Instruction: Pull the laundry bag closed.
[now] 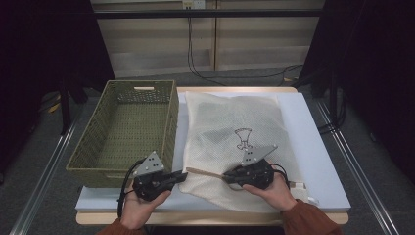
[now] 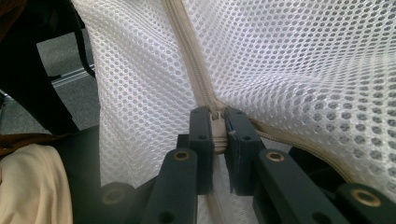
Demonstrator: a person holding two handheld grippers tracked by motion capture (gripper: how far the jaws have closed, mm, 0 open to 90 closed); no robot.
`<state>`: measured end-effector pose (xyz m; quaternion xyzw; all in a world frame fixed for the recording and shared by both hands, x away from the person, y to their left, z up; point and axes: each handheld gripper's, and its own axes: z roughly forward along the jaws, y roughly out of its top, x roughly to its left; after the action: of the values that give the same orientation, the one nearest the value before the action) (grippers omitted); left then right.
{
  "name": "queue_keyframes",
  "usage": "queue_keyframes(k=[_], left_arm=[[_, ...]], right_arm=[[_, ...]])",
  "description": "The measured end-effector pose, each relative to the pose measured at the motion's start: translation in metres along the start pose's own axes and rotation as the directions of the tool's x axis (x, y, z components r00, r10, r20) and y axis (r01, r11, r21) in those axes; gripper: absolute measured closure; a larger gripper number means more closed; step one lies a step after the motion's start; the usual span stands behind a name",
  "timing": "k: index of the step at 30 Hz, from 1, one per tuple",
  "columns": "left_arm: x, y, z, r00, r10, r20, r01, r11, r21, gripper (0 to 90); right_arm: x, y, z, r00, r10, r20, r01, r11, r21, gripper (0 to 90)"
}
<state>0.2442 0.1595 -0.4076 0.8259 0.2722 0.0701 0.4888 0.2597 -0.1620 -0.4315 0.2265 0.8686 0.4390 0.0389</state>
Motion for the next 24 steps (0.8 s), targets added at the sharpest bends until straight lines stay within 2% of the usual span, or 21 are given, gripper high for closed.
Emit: queue_keyframes(k=[3, 5, 18, 19, 24], left_arm=[[-0.0003, -0.0005, 0.0001, 1.0, -0.003, -0.001, 0.003, 1.0, -0.003, 86.4], [-0.0022, -0.0003, 0.0001, 0.9999, 0.015, -0.002, -0.015, 0.9999, 0.0, 86.4], [-0.0025, -0.0004, 0.0002, 0.9999, 0.013, 0.002, -0.013, 0.9999, -0.005, 86.4], [-0.0022, -0.0002, -0.0007, 1.0, 0.008, -0.005, -0.008, 0.9999, -0.007, 86.4], [-0.0014, -0.0009, 0.0001, 1.0, 0.007, 0.007, -0.007, 1.0, -0.005, 86.4]], right_arm=[[0.0003, -0.0002, -0.0006, 1.0, -0.003, 0.002, 0.003, 1.0, -0.001, 82.8], [0.0009, -0.0015, -0.0018, 0.9999, -0.008, 0.012, 0.008, 1.0, -0.002, 82.7], [-0.0003, -0.0044, -0.0029, 0.9997, -0.01, 0.023, 0.01, 1.0, 0.005, 82.7], [-0.0014, -0.005, -0.0023, 0.9991, -0.015, 0.04, 0.015, 1.0, 0.019, 82.7], [-0.0049, -0.0097, -0.0059, 0.9992, 0.003, 0.04, -0.003, 1.0, 0.018, 82.8]])
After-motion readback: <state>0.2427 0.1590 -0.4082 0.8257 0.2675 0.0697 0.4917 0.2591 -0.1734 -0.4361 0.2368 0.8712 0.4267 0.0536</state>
